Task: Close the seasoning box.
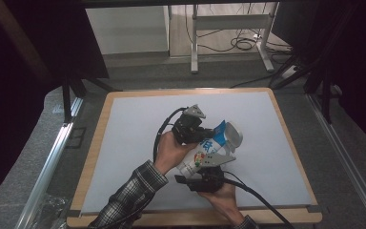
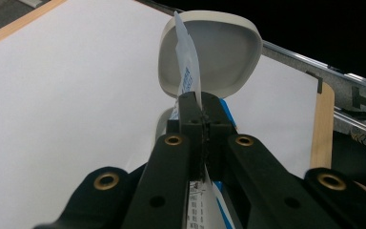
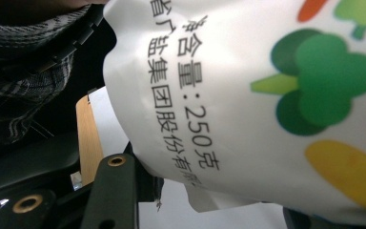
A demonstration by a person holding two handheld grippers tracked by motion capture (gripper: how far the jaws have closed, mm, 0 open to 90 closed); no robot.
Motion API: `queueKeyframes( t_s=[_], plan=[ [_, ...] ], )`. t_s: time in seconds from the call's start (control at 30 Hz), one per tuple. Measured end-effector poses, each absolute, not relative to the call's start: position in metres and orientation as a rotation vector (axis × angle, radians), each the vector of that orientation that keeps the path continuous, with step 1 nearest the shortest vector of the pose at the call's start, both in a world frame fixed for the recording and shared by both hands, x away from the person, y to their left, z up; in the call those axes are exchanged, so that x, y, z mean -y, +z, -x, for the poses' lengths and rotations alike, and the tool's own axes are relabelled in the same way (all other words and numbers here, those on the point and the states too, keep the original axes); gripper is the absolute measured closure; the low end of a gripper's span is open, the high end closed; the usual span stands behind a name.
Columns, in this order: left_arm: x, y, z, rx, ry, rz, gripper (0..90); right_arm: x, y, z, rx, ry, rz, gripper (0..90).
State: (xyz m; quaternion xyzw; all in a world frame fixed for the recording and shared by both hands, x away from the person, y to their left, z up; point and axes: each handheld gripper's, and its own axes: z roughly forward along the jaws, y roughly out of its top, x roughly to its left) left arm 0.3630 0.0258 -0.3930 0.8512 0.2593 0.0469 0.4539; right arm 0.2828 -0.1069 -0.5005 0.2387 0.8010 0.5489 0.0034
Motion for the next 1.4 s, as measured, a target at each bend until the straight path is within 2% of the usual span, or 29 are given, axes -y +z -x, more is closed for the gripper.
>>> queueKeyframes(
  t_s=[1.4],
  plan=[
    [-0.0245,-0.3912,-0.37,-0.68,0.069,-2.119,89.9,0.1049,-0.4958,-0.2804,-2.502,1.729,-0.722,55.3]
  ],
)
